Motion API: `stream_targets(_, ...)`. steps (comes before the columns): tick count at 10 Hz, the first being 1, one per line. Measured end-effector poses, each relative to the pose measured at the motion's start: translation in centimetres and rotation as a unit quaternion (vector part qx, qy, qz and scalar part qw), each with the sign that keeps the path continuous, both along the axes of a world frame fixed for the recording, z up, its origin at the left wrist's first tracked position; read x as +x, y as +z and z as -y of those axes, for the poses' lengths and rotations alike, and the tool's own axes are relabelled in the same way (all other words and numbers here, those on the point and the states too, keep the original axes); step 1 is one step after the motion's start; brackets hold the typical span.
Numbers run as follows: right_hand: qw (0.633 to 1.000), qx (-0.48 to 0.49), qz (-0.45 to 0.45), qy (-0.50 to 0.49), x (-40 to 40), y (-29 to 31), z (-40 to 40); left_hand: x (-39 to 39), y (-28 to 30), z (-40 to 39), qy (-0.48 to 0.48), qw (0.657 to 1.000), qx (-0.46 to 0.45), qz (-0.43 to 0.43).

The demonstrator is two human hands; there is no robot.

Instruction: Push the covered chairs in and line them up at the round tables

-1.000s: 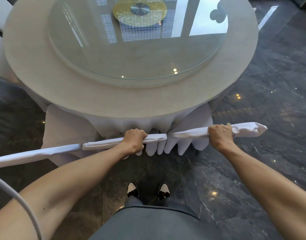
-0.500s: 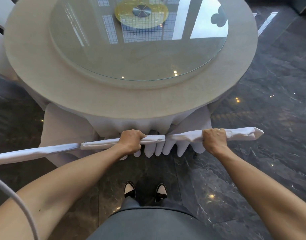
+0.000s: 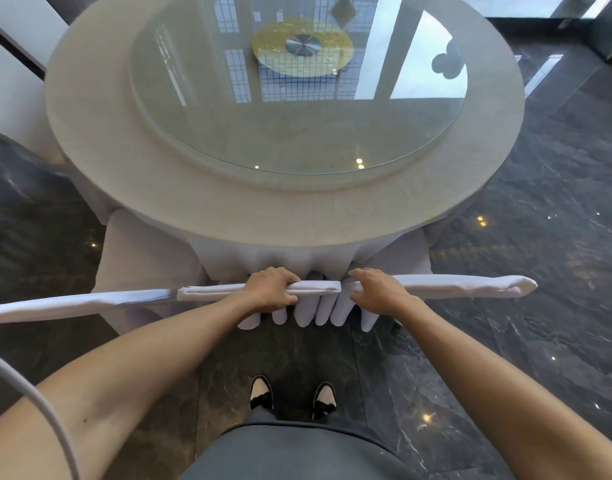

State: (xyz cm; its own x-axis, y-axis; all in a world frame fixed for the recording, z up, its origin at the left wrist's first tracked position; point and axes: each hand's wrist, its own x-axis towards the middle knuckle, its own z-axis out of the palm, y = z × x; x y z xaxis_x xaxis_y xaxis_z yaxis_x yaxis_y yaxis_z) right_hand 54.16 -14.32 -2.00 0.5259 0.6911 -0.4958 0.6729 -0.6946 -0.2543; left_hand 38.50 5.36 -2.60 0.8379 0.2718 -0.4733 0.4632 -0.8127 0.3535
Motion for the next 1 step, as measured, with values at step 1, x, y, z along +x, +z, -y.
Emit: stream_targets(1,1.0,0.003,-0.008,0.029,-0.66,0.96,-2.4,-0.39,0.88,-1.32,0.036,0.998,-0.047,0.001)
